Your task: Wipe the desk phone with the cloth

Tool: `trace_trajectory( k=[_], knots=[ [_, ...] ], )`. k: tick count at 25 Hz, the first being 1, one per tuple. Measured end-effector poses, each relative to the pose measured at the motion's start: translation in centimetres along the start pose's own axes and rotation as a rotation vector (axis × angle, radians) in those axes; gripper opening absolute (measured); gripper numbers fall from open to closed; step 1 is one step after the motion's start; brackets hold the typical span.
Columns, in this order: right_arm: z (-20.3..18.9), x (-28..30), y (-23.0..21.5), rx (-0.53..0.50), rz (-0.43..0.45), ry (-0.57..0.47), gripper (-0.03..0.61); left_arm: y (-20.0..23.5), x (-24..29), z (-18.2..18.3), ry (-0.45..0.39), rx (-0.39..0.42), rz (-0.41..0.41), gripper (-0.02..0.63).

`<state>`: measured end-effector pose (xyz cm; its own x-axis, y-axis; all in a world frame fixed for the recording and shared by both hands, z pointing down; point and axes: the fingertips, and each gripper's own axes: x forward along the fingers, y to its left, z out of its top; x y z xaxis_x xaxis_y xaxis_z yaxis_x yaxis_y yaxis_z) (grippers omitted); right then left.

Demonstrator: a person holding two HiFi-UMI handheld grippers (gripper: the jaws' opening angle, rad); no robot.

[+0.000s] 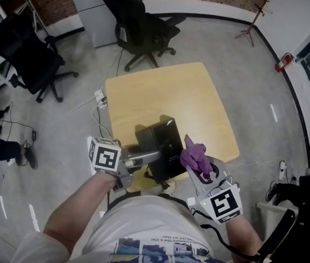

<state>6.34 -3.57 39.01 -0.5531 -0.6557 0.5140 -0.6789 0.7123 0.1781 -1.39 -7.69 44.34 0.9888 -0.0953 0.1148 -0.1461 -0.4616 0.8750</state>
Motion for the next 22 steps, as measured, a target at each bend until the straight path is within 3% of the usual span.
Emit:
trace_trajectory(
  k=[5, 8, 14, 22],
  knots=[
    [5.0, 1.4, -3.6, -0.004, -0.051, -0.103, 0.104, -0.9, 0.2, -1.1, 0.060, 0.014, -0.036, 0.178],
    [6.0, 2.3, -4.6, -0.005, -0.066, -0.129, 0.104, -1.4, 0.3, -2.4, 0.090, 0.019, -0.054, 0.178],
    [4.3, 2.5, -3.4, 0.029, -0.036, -0.117, 0.104, -1.5, -0.1, -2.9, 0.080, 0.005, -0.067, 0.178],
    [-1.1, 0.3, 0.2, 0.129, 0.021, -0.027, 0.104, -1.1, -0.9, -1.6, 0.044, 0.020, -0.063, 0.178]
  ],
)
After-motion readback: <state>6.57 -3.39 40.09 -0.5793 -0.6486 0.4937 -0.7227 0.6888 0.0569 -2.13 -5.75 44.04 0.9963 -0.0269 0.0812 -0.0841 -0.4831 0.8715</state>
